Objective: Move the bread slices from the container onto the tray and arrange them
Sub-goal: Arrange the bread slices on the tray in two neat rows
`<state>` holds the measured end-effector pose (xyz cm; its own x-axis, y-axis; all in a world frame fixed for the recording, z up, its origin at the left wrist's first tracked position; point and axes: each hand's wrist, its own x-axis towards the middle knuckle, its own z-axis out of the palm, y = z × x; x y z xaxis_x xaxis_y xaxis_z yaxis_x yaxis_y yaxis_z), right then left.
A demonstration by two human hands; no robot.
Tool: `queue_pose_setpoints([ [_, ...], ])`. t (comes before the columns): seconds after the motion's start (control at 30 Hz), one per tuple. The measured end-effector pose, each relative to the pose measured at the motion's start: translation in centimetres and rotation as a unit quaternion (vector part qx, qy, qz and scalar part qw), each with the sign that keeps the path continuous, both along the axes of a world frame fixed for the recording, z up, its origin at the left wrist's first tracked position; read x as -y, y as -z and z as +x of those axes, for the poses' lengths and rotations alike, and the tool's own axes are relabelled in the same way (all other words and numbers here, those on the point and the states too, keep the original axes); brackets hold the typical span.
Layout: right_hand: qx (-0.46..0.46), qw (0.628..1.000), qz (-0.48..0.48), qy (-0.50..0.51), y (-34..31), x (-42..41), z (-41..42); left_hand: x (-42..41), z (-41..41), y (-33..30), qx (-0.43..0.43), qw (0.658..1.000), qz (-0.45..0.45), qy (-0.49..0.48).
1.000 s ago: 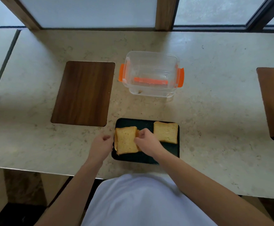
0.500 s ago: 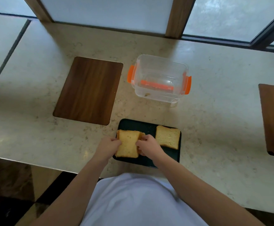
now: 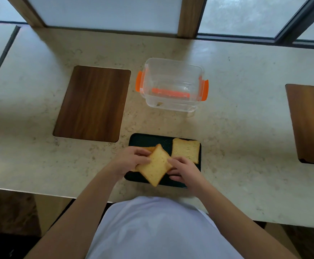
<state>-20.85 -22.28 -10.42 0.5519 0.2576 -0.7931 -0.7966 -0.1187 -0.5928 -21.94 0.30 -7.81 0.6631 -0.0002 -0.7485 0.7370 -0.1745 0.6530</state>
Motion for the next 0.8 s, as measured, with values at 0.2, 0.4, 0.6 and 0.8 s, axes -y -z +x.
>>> queue_pose_setpoints([
  [0.2, 0.004, 0.998, 0.049, 0.049, -0.9, 3.2, -0.3, 3.3, 1.9, -0.6, -0.004, 0.999, -0.025, 0.026],
  [0.4, -0.049, 0.982, 0.089, 0.162, -0.6, 5.7, -1.6, 7.4, -0.8, 1.8, -0.099, 0.980, -0.103, -0.139],
  [0.6, 0.010, 0.994, -0.092, 0.052, 0.0, 6.6, -3.0, 8.6, -1.9, 2.8, -0.082, 0.993, -0.043, -0.073],
  [0.8, 0.118, 0.948, -0.273, -0.111, 0.2, 6.8, -3.6, 9.5, -1.6, 3.3, -0.067, 0.997, 0.035, 0.002],
])
